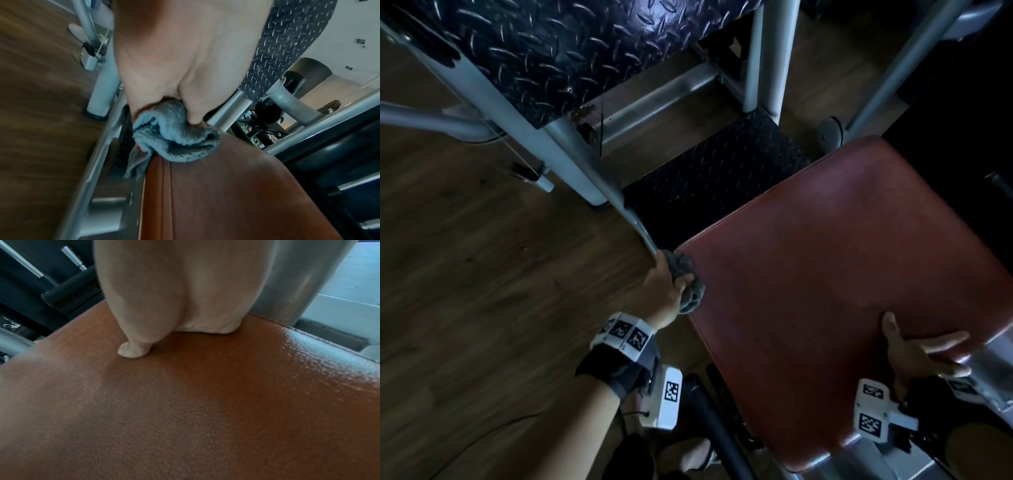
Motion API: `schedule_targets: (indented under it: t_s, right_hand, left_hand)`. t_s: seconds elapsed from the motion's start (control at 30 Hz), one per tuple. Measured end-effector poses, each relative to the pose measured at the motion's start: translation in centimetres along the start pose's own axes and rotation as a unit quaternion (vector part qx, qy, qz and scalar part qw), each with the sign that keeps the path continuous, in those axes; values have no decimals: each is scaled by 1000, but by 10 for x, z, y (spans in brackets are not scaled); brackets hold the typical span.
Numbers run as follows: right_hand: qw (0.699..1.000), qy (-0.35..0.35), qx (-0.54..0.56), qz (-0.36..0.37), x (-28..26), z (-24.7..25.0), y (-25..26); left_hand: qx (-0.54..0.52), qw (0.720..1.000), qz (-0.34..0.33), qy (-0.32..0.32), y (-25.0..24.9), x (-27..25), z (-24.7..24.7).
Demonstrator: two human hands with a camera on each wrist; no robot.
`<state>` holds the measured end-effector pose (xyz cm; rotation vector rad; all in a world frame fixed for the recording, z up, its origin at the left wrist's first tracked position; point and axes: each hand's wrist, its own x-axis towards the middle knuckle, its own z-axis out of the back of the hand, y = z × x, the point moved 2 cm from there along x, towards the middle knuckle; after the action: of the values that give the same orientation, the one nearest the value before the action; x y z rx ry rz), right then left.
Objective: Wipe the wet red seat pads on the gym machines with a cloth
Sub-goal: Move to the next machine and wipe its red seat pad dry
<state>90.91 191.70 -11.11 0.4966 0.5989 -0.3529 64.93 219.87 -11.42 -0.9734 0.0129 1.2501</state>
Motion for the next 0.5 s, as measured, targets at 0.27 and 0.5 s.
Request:
schedule_targets:
  t_s: [0.27, 0.5]
  right_hand:
    - [1000, 21, -2, -1, -2, 6, -2]
    - [999, 0, -33, 4, -11, 2, 4]
  left_hand:
    - [-27, 995, 74, 69, 3, -48, -35]
    - [-90, 992, 85, 18, -5, -17, -21]
